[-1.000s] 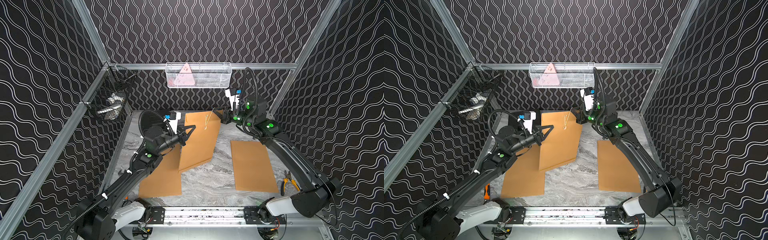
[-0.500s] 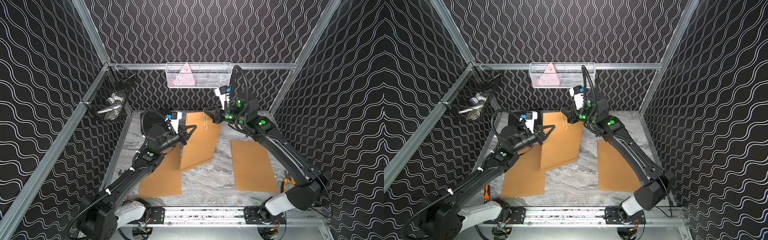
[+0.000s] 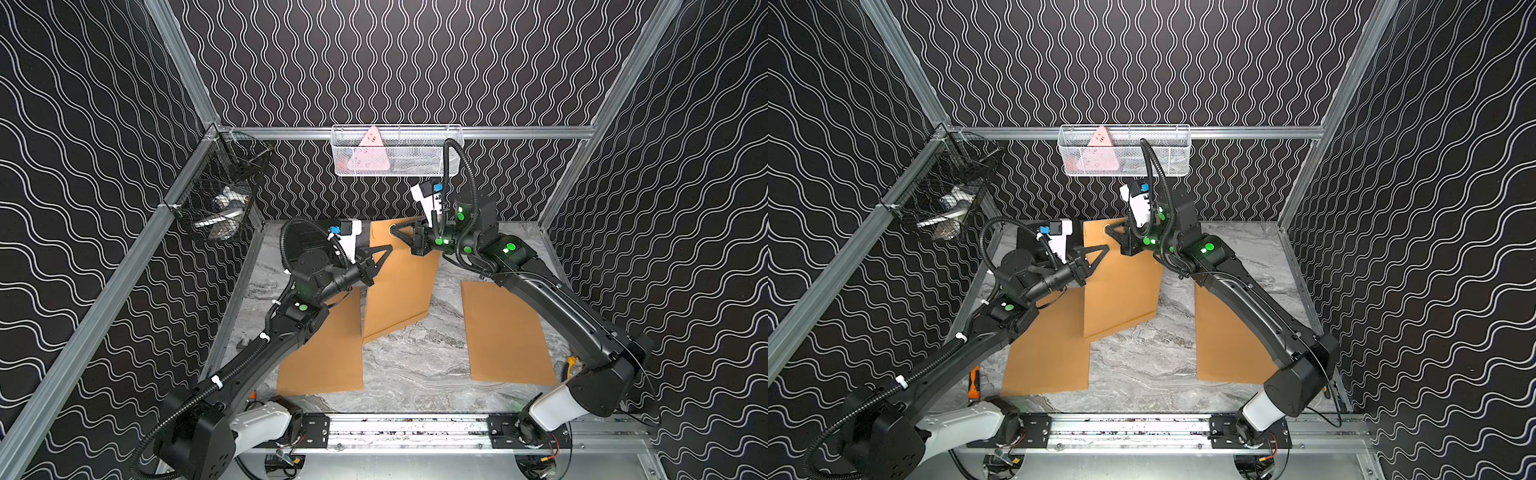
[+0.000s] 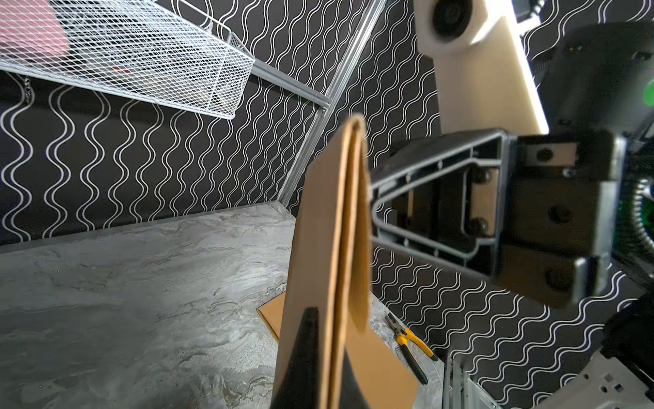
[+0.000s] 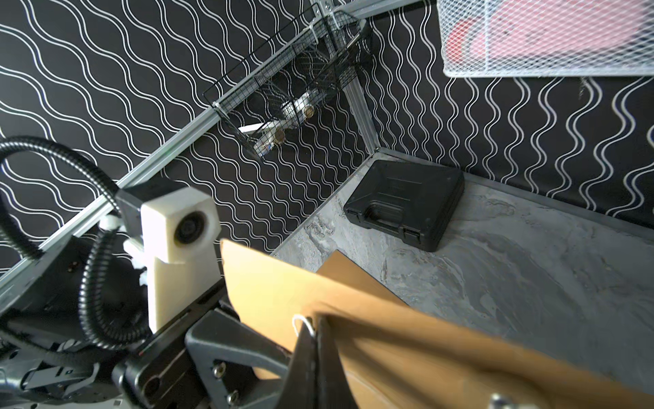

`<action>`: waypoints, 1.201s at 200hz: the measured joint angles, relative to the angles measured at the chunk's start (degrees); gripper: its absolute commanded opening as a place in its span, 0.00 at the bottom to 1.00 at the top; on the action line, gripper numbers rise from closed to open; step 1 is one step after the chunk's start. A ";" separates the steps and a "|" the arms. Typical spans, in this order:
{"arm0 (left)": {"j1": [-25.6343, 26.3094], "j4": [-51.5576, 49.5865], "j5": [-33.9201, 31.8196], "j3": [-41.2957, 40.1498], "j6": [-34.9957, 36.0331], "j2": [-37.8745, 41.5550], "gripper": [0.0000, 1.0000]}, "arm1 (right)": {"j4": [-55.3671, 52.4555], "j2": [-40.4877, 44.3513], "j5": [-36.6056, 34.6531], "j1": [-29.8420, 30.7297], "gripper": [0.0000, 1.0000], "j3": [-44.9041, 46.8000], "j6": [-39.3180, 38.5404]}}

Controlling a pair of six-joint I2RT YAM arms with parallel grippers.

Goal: Open the file bag

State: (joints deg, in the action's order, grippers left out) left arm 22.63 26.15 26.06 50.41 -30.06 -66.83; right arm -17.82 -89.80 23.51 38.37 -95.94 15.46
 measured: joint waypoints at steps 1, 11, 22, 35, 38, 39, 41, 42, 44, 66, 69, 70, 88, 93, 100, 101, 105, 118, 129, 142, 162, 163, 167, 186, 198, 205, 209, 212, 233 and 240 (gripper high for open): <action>0.00 -0.02 -0.04 0.02 0.00 0.00 0.00 | 0.00 0.00 -0.02 0.02 0.00 0.04 0.00; 0.00 0.00 -0.68 0.24 -0.04 -0.09 0.00 | 0.02 0.15 -0.37 0.26 0.00 0.66 0.02; 0.00 0.15 -1.25 0.35 -0.17 -0.09 0.00 | 0.02 0.46 -0.42 0.55 0.00 1.33 0.09; 0.00 0.17 -1.92 0.50 -0.26 -0.09 0.00 | 0.11 0.98 -0.57 0.68 0.00 2.05 0.20; 0.00 0.17 -2.12 0.55 -0.33 -0.09 0.00 | 0.11 1.14 -0.57 0.72 0.00 2.21 0.20; 0.00 0.17 -2.16 0.55 -0.35 -0.09 0.00 | 0.11 1.20 -0.55 0.76 0.00 2.29 0.20; 0.00 0.20 -2.32 0.57 -0.39 -0.09 0.00 | 0.11 1.29 -0.57 0.81 0.00 2.40 0.22; 0.00 0.20 -2.34 0.57 -0.39 -0.09 0.00 | 0.11 1.31 -0.59 0.81 0.00 2.45 0.22; 0.00 0.24 -2.36 0.57 -0.39 -0.09 0.00 | 0.22 1.44 -0.63 0.87 0.00 2.62 0.22; 0.00 0.15 -3.34 0.85 -0.44 -0.09 0.00 | 0.37 2.69 -0.76 1.33 0.00 4.31 0.48; 0.00 0.13 -3.52 0.94 -0.44 -0.09 0.00 | 0.39 2.82 -0.76 1.33 0.00 4.52 0.48; 0.00 0.13 -3.58 0.98 -0.44 -0.09 0.00 | 0.48 2.91 -0.76 1.36 0.00 4.66 0.48; 0.00 0.28 -4.31 1.55 -0.50 -0.09 0.00 | 1.07 3.69 -1.11 1.68 0.00 6.29 0.66; 0.00 0.33 -4.48 1.73 -0.66 -0.11 0.00 | 1.20 3.87 -1.36 1.75 0.00 6.75 0.79; 0.00 0.44 -4.85 1.90 -0.79 -0.22 0.00 | 1.64 4.15 -1.42 1.88 0.00 7.52 1.57; 0.00 0.44 -4.90 1.97 -0.90 -0.24 0.00 | 1.68 4.17 -1.42 1.88 0.00 7.58 1.62; 0.00 0.44 -4.96 2.10 -1.20 -0.35 0.00 | 1.92 4.35 -1.46 1.97 0.00 8.11 1.64; 0.00 0.74 -5.22 2.45 -1.42 -0.63 0.00 | 2.78 4.85 -1.64 2.23 0.00 9.77 1.75; 0.00 1.09 -5.31 2.73 -1.57 -0.87 0.00 | 3.17 5.14 -1.84 2.43 0.00 11.13 2.10; 0.00 1.60 -5.49 3.04 -1.81 -1.22 0.00 | 3.98 5.35 -1.84 2.51 0.00 12.57 2.71; 0.00 2.32 -5.73 3.30 -2.86 -1.62 0.00 | 5.11 5.75 -2.03 2.62 0.00 14.78 3.65; 0.00 2.34 -5.75 3.32 -2.86 -1.62 0.00 | 5.22 5.77 -2.03 2.62 0.00 14.93 3.69; 0.00 2.43 -5.86 3.37 -2.86 -1.68 0.00 | 5.49 5.81 -2.03 2.69 0.00 15.28 3.87; 0.00 2.82 -6.34 3.58 -3.02 -2.01 0.00 | 6.60 6.05 -2.01 2.89 0.00 16.96 4.72; 0.00 3.10 -6.40 3.74 -3.19 -2.29 0.00 | 7.34 6.16 -2.03 2.93 0.00 17.99 5.14; 0.00 3.28 -6.56 3.74 -3.23 -2.38 0.00 | 7.76 6.21 -2.01 2.97 0.00 18.62 5.18; 0.00 3.41 -6.62 3.76 -3.32 -2.47 0.00 | 7.98 6.25 -2.03 3.02 0.00 19.02 5.33; 0.00 3.48 -6.71 3.78 -3.41 -2.49 0.00 | 8.13 6.27 -2.01 3.04 0.00 19.26 5.66; 0.00 4.46 -6.84 4.02 -4.02 -2.75 0.00 | 9.14 6.32 -2.01 3.19 0.00 20.98 6.47; 0.00 4.74 -6.99 4.11 -4.31 -2.82 0.00 | 9.40 6.38 -2.03 3.19 0.00 21.49 6.67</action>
State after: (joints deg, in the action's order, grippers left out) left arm 22.63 30.89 19.07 54.52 -34.37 -69.65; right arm -8.43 -83.42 21.47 41.56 -74.46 22.13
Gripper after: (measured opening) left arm 0.050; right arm 0.049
